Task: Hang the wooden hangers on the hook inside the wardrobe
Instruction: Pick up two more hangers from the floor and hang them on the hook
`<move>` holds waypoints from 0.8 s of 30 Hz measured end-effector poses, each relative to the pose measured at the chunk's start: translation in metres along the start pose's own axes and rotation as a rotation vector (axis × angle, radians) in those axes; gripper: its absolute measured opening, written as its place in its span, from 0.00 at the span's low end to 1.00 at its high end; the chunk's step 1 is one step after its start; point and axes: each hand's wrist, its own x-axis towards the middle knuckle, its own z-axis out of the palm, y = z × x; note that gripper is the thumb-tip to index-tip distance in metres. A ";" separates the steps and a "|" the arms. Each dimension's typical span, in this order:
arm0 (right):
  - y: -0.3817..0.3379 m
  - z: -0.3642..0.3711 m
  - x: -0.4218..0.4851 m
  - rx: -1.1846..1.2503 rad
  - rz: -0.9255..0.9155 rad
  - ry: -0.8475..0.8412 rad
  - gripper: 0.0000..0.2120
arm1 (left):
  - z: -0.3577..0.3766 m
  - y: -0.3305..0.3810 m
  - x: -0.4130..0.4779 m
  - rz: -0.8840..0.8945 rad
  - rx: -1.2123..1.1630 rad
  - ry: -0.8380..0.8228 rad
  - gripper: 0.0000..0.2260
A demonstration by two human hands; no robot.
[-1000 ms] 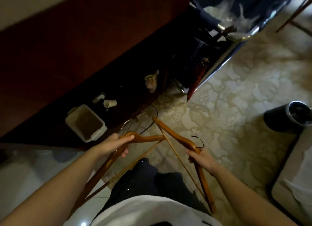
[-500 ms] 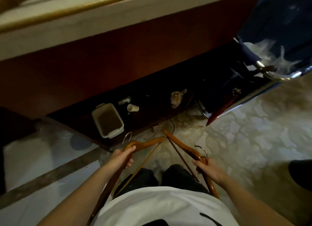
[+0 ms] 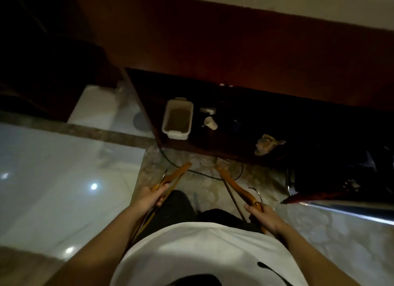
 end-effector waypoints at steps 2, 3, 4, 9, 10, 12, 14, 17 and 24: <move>0.001 -0.007 0.004 -0.060 0.013 -0.046 0.08 | 0.005 -0.025 -0.016 -0.050 -0.055 0.058 0.16; 0.001 -0.009 0.007 -0.095 0.019 -0.065 0.09 | 0.006 -0.039 -0.024 -0.067 -0.073 0.083 0.16; -0.001 -0.009 0.009 -0.144 0.018 -0.087 0.10 | 0.007 -0.053 -0.032 -0.080 -0.096 0.117 0.15; -0.015 0.000 0.021 -0.344 0.004 -0.184 0.08 | 0.005 -0.115 -0.073 -0.204 -0.206 0.264 0.13; -0.019 0.003 0.024 -0.379 -0.001 -0.207 0.08 | 0.007 -0.124 -0.081 -0.219 -0.254 0.284 0.12; -0.031 0.013 0.031 -0.469 -0.008 -0.256 0.10 | 0.012 -0.138 -0.097 -0.280 -0.379 0.334 0.09; -0.046 0.026 0.039 -0.537 -0.034 -0.294 0.13 | 0.019 -0.151 -0.108 -0.348 -0.464 0.365 0.15; -0.077 0.054 0.050 -0.626 -0.088 -0.346 0.14 | 0.019 -0.171 -0.123 -0.426 -0.539 0.372 0.20; -0.155 0.145 0.048 -0.695 -0.222 -0.420 0.08 | 0.009 -0.204 -0.151 -0.508 -0.764 0.380 0.19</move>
